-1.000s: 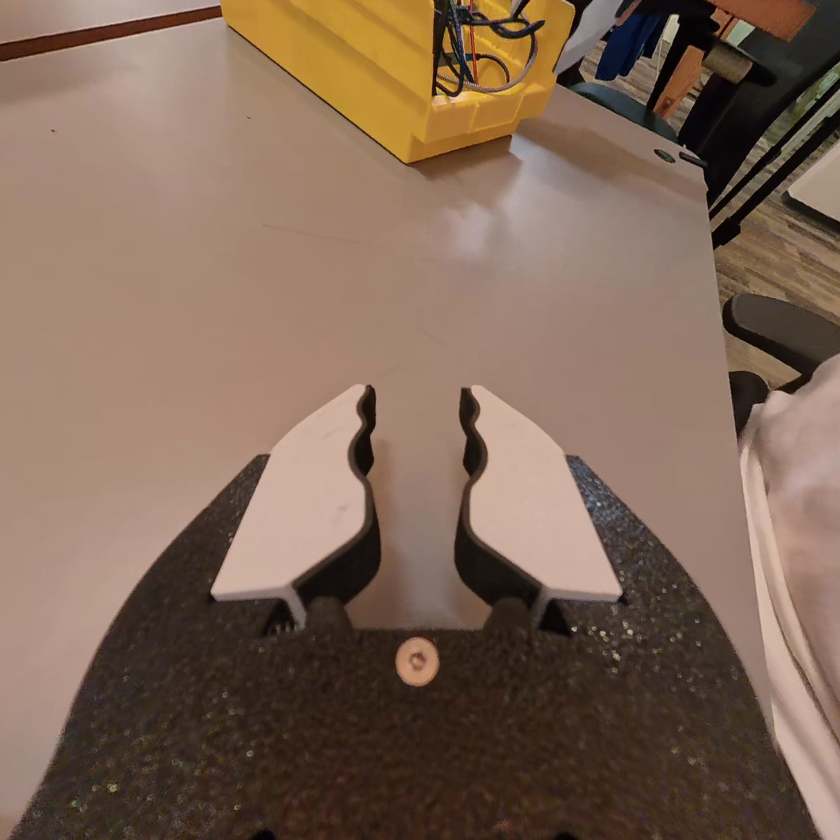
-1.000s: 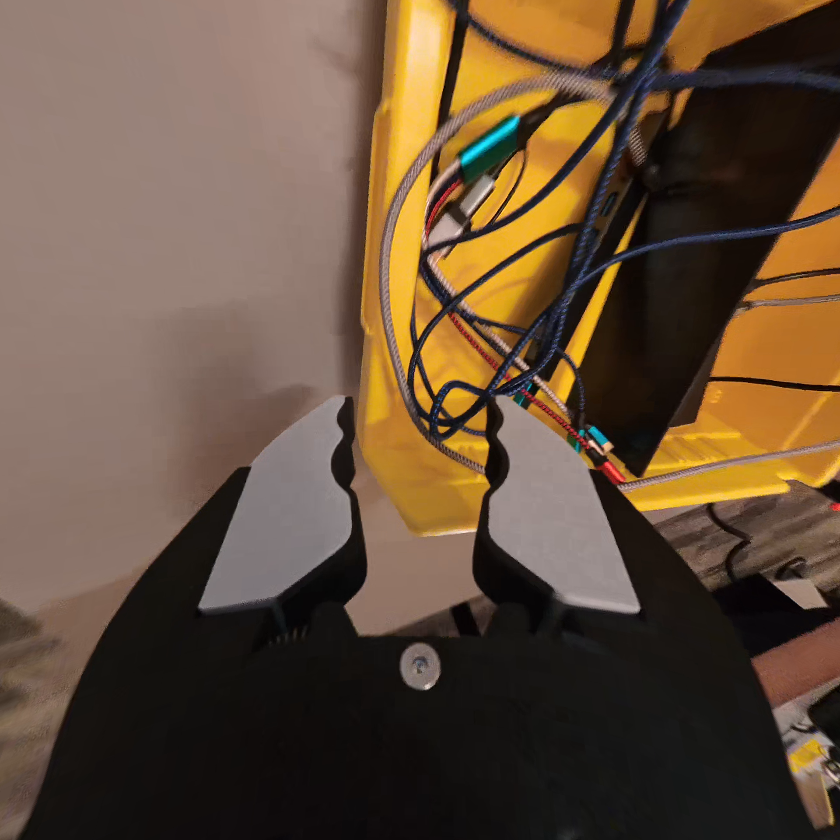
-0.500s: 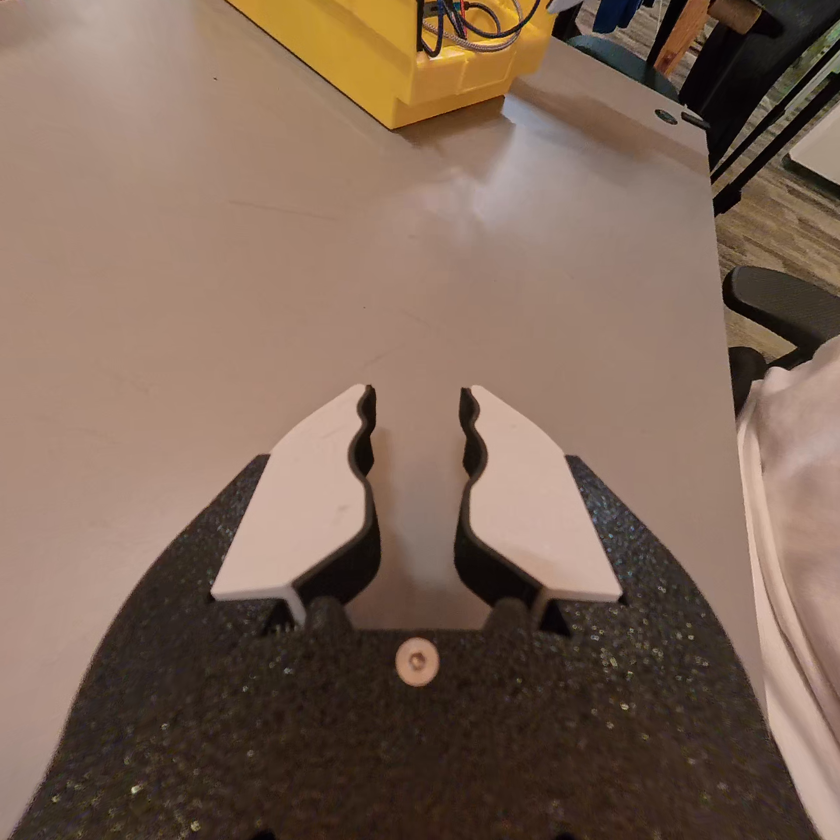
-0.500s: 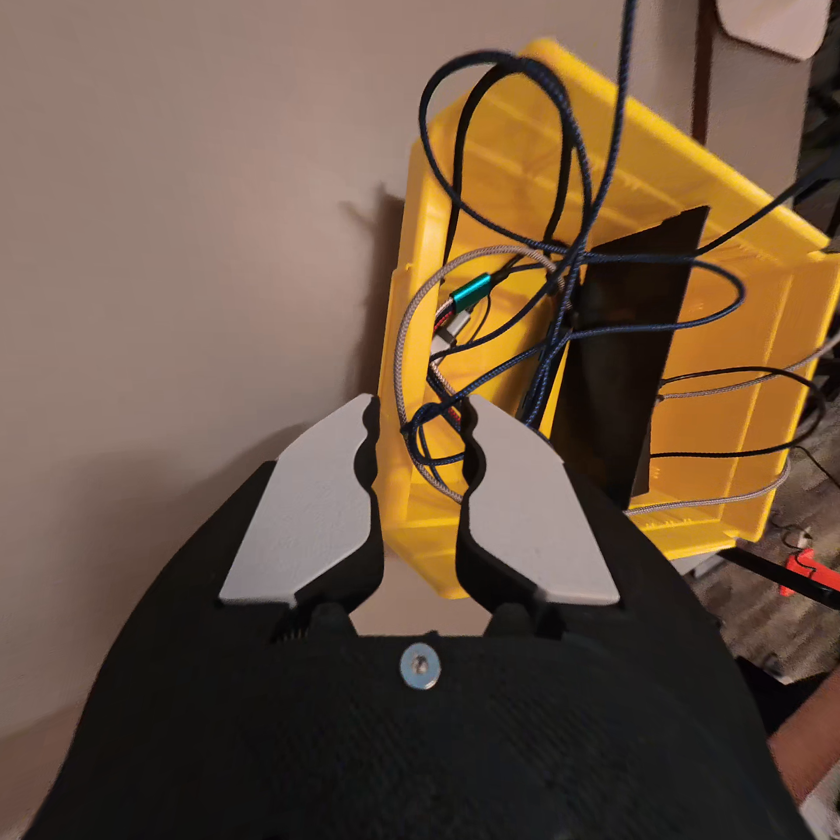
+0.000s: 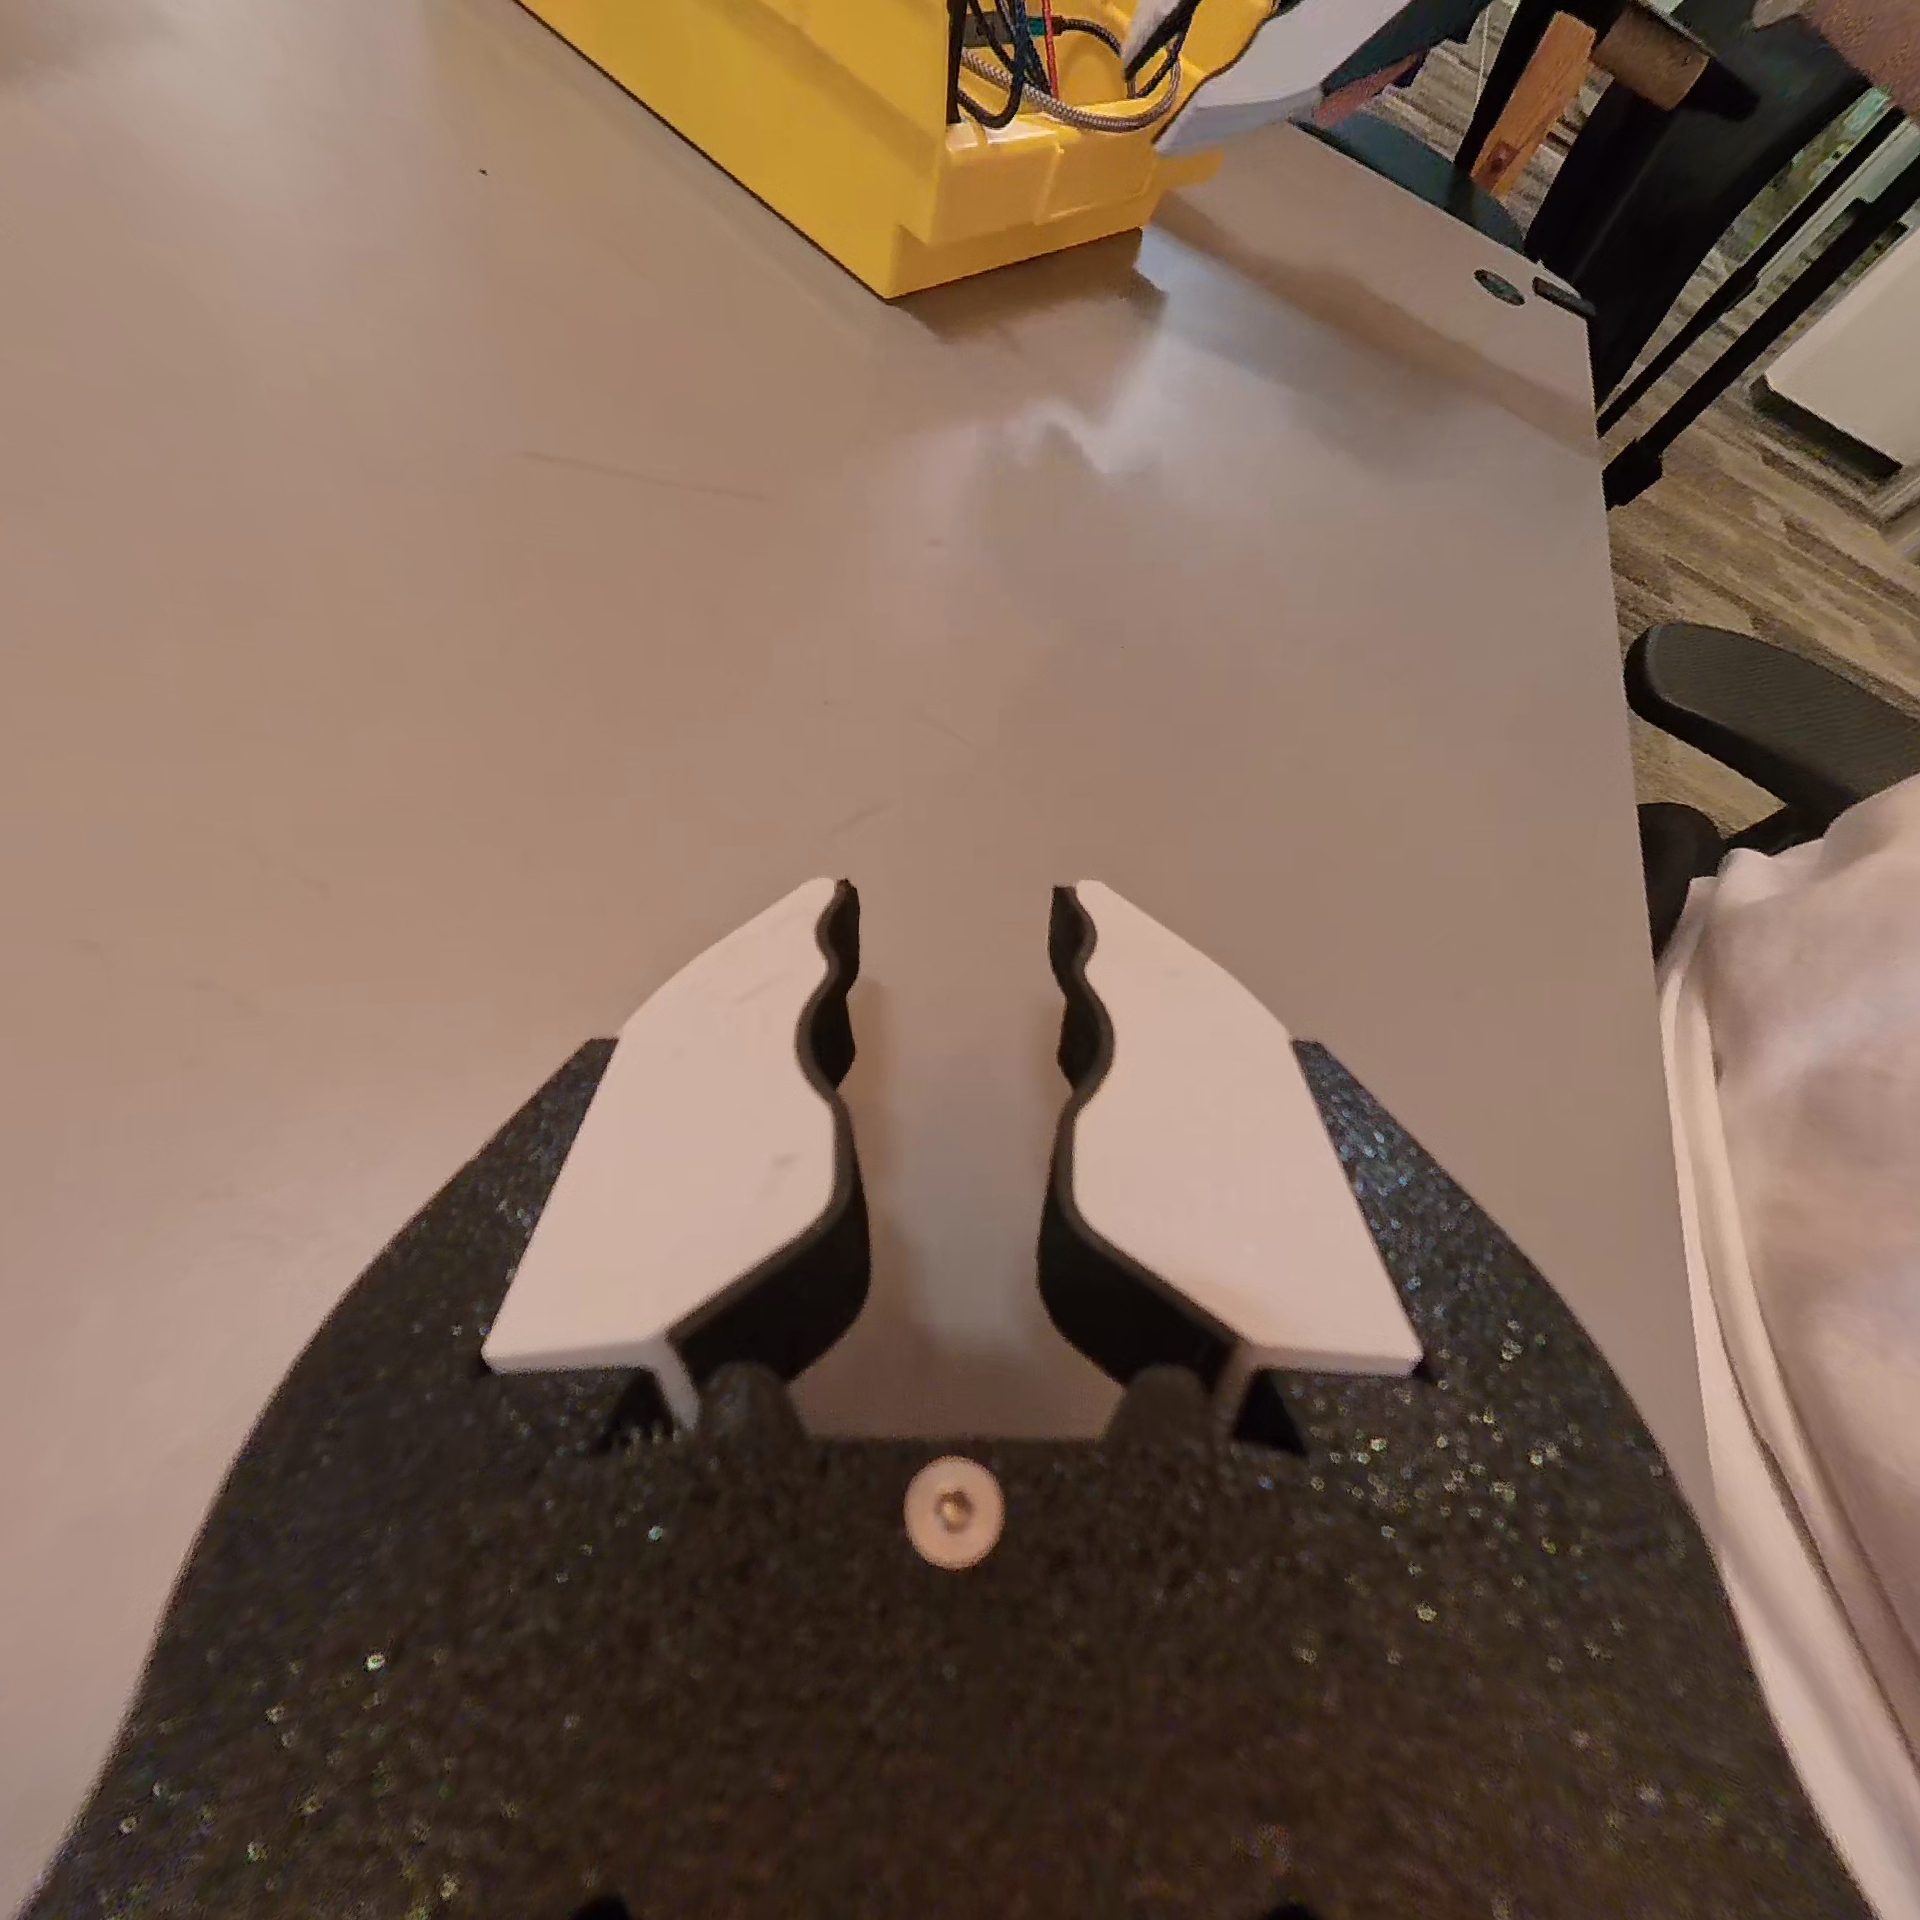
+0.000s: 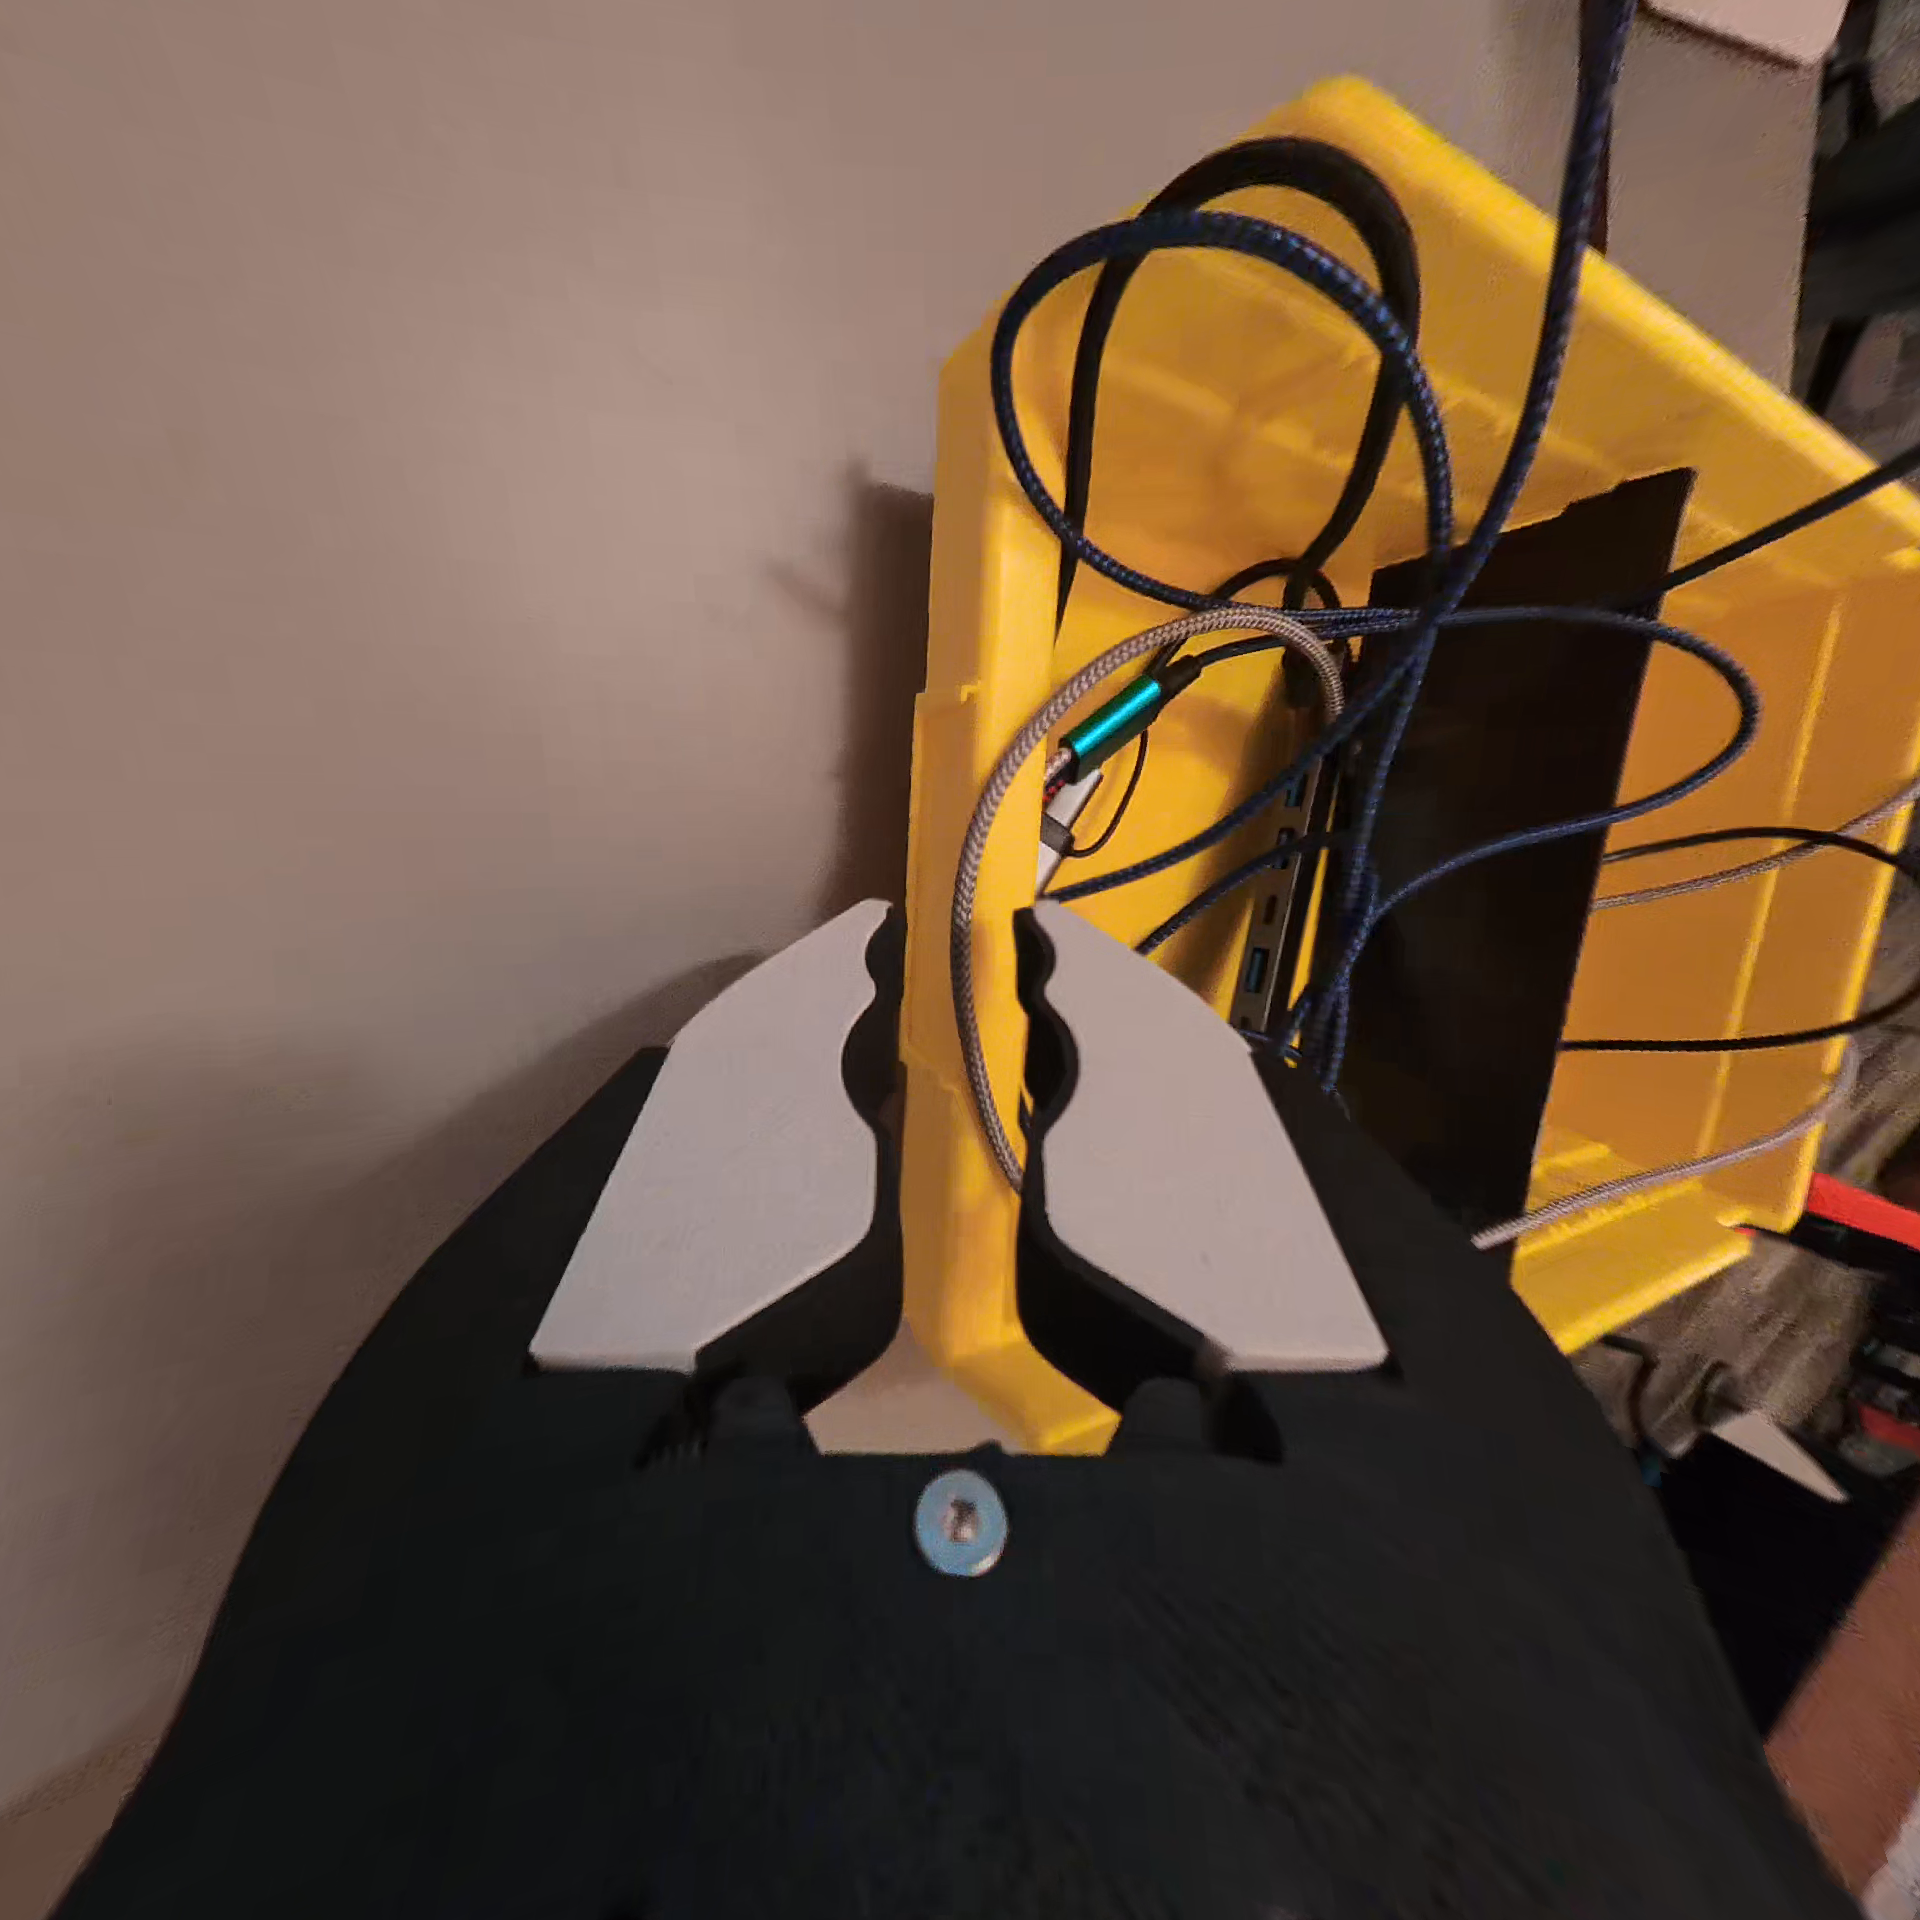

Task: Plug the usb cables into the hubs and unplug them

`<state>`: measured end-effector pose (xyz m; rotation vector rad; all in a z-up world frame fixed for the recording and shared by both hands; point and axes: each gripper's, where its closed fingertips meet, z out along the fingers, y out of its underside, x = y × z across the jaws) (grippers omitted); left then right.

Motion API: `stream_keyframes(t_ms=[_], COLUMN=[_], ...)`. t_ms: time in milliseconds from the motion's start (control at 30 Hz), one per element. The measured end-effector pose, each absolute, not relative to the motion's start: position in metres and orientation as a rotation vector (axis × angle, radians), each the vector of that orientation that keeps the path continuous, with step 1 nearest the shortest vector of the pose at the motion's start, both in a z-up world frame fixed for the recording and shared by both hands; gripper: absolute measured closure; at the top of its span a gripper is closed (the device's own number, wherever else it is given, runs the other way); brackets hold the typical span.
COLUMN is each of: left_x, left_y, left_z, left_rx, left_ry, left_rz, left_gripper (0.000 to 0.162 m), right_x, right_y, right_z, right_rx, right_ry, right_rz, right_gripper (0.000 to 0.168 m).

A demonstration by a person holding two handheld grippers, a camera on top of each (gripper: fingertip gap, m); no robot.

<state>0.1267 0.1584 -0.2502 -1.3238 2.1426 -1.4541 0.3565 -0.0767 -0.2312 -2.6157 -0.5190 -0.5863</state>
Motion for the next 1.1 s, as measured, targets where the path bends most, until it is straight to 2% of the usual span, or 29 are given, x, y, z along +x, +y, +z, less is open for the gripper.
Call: stream_keyframes(t_ms=[33,100,267,333,467,567,600,667,700,800,933,1000,1100], left_x=[0.126,0.126,0.126,0.126,0.126,0.125,0.125,0.124,0.124,0.124,0.123,0.122,0.122], left_y=[0.158,0.158,0.158,0.158,0.159,0.158,0.158,0.157,0.156,0.155,0.154,0.154,0.154], left_z=[-0.25,-0.25,-0.25,-0.25,-0.249,-0.25,-0.25,-0.251,-0.252,-0.254,-0.254,-0.253,-0.253], left_rx=[-1.326,-1.33,-1.329,-1.331,-1.337,-1.34,-1.339,-1.335,-1.334,-1.336,-1.33,-1.329,-1.331], left_ry=[2.145,2.145,2.143,2.14,2.132,2.142,2.147,2.16,2.167,2.182,2.186,2.186,2.184], left_rz=[-1.456,-1.457,-1.46,-1.466,-1.482,-1.483,-1.479,-1.468,-1.462,-1.45,-1.453,-1.457,-1.462], left_gripper=[0.127,0.127,0.127,0.127,0.127,0.127,0.127,0.127,0.127,0.127,0.127,0.127,0.127], right_x=[0.36,0.365,0.359,0.363,0.374,0.359,0.36,0.355,0.349,0.339,0.36,0.367,0.367], right_y=[-0.074,-0.072,-0.082,-0.085,-0.084,-0.087,-0.085,-0.08,-0.076,-0.063,-0.064,-0.065,-0.074], right_z=[-0.233,-0.235,-0.226,-0.199,-0.106,-0.084,-0.09,-0.122,-0.141,-0.196,-0.24,-0.244,-0.244], right_rx=[-2.618,-2.63,-2.689,-2.653,-2.412,-2.404,-2.427,-2.513,-2.547,-2.607,-2.686,-2.678,-2.749], right_ry=[-0.476,-0.434,-0.504,-0.478,-0.322,-0.317,-0.323,-0.396,-0.432,-0.452,-0.329,-0.297,-0.342], right_rz=[-0.583,-0.573,-0.483,-0.491,-0.438,-0.269,-0.313,-0.368,-0.379,-0.389,-0.511,-0.537,-0.506], right_gripper=[0.15,0.166,0.168,0.168,0.168,0.168,0.168,0.145,0.143,0.141,0.14,0.15,0.15])
